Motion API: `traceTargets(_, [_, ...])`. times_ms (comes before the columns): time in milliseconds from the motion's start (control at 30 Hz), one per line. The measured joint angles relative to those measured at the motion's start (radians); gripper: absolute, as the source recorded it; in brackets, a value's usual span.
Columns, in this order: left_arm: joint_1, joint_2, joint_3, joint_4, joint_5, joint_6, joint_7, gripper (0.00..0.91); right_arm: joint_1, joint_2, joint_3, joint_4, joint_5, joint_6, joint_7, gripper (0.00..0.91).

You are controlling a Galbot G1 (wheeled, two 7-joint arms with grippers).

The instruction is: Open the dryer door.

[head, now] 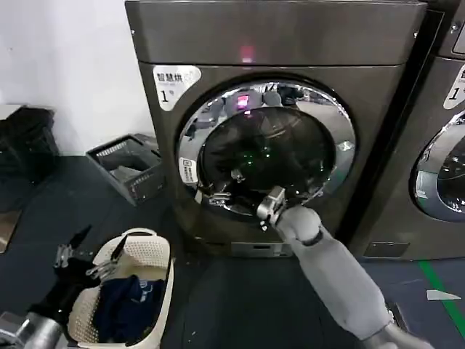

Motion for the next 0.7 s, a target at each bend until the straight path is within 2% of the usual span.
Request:
traceTargets(333, [-0.006,0.021,-0.042,0.064,-0.041,-0.057,0.034,0.907,0.059,0.038,-0.046,-0.091,0.005,0.035,-0.021,0.907])
traceTargets(700, [-0.017,0.034,-0.041,0.086,-0.091,-0.04,0.05,0.907,0.059,0.003,-0.049,-0.083,0.11,0.038,-0.151,0.907])
